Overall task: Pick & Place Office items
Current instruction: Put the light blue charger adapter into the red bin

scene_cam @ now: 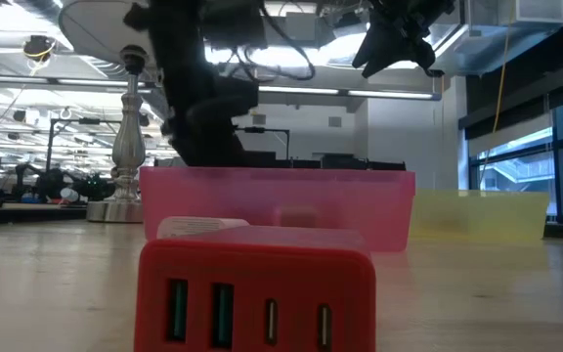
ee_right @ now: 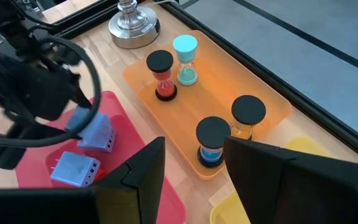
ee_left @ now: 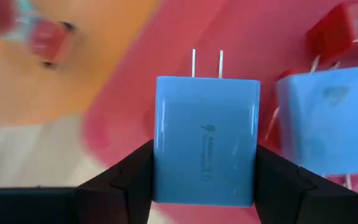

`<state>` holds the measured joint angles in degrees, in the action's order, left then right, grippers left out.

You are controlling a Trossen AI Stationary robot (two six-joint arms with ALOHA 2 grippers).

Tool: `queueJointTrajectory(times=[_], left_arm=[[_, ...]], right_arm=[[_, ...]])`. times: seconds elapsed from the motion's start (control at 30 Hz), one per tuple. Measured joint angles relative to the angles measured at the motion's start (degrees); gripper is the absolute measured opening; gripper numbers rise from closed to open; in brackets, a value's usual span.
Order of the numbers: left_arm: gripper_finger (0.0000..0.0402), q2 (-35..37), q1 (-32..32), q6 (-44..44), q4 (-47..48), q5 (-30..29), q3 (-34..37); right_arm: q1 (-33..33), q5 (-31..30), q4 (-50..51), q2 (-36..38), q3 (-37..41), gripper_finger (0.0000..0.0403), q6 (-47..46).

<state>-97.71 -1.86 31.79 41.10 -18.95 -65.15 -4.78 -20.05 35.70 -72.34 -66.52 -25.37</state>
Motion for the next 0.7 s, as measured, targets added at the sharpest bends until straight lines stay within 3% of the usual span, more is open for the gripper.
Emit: queueJointTrajectory(times=[0.2, 0.57, 0.7], left_arm=[[0.0204, -0.02, 0.91, 2.04, -10.81, 2.40, 3.85], [0.0204, -0.02, 0.89, 8.18, -10.98, 2.67, 4.79], [0.0257, -0.02, 0.89, 10.19, -10.99, 2.79, 4.79]], right_arm=[[-0.02, 0.00, 0.00, 0.00, 0.00, 0.0166, -0.02], [-0.02, 0.00, -0.04, 0.00, 0.00, 0.0167, -0.02], [-0.01, 0.01, -0.04, 0.00, 0.00, 0.0166, -0.02]])
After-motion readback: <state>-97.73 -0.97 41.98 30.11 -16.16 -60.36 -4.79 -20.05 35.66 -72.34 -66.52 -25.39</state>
